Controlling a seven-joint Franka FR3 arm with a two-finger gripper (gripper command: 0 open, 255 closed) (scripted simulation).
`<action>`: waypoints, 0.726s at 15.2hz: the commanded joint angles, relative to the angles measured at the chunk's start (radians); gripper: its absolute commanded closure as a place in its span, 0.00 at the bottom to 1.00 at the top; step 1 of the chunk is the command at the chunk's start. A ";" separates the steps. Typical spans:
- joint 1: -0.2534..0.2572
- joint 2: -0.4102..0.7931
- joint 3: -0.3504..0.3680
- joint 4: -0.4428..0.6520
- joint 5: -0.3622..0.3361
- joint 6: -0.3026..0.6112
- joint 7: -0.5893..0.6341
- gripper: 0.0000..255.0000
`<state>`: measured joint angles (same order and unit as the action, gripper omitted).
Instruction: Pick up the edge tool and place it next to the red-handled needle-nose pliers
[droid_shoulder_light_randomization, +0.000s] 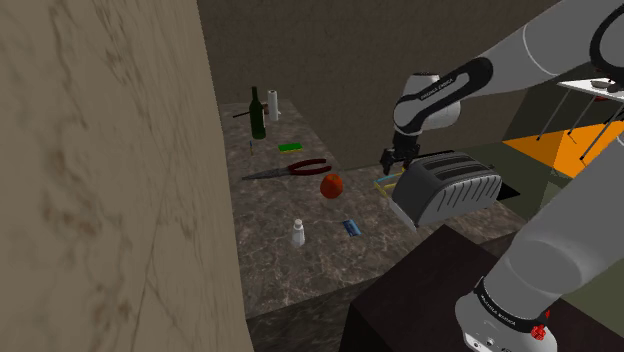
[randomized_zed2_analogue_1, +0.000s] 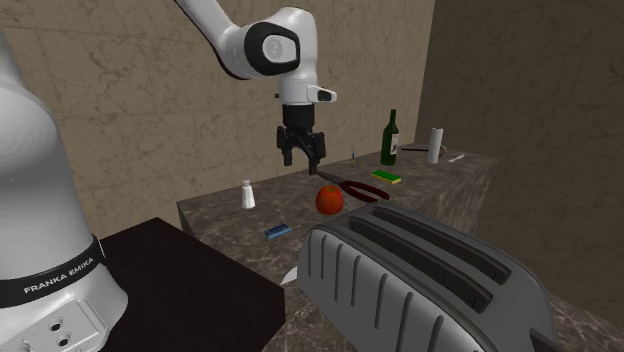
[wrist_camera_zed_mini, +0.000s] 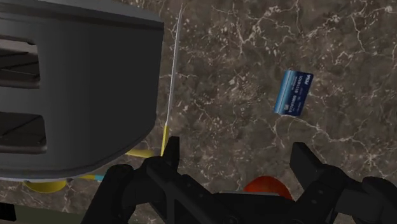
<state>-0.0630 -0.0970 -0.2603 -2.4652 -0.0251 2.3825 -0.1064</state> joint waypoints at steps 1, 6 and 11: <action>-0.004 0.086 -0.014 0.030 0.034 0.052 -0.034 0.00; -0.033 0.294 -0.018 0.129 0.143 0.146 -0.123 0.00; -0.093 0.496 0.014 0.259 0.242 0.203 -0.201 0.00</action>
<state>-0.1448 0.3598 -0.2539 -2.2283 0.1979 2.5720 -0.2930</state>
